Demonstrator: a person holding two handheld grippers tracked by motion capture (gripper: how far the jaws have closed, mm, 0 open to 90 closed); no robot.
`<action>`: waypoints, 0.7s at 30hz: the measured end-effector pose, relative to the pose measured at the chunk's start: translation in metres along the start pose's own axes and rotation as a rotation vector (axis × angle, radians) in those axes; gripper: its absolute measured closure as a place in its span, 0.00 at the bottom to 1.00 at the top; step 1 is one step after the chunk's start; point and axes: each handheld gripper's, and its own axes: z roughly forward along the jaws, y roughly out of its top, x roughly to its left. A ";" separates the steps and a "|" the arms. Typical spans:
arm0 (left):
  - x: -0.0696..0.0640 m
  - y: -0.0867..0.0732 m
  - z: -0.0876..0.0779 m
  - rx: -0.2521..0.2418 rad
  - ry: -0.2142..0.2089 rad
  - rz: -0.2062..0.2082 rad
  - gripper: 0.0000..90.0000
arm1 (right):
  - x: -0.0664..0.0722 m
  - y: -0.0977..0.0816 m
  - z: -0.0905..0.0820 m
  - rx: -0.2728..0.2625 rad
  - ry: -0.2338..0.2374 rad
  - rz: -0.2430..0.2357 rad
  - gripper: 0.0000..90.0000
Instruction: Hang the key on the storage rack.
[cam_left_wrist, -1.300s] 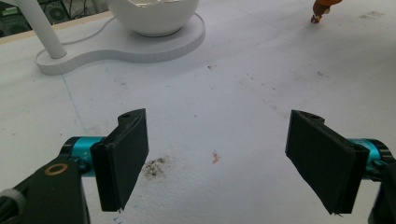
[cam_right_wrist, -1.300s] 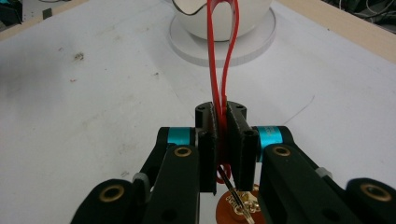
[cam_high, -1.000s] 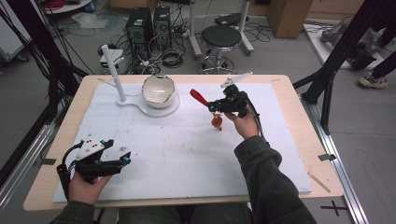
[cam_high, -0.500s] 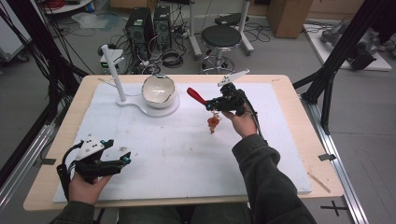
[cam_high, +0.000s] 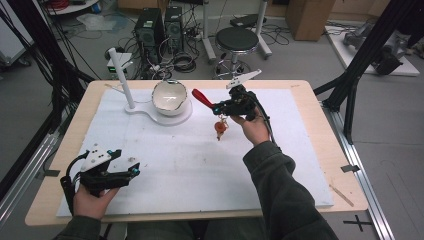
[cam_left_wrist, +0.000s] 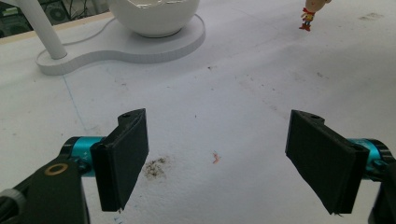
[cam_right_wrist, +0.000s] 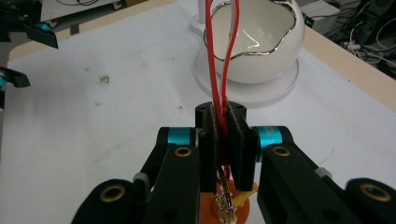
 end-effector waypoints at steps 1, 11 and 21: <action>0.000 0.000 0.000 0.000 -0.001 -0.001 0.24 | 0.001 0.002 0.000 -0.003 0.000 -0.002 0.93; 0.000 0.000 0.000 0.000 -0.001 -0.004 0.24 | 0.015 0.020 0.010 -0.042 0.001 -0.022 0.93; 0.001 0.000 0.000 0.000 0.000 -0.005 0.24 | 0.028 0.032 0.025 -0.088 0.025 -0.023 0.93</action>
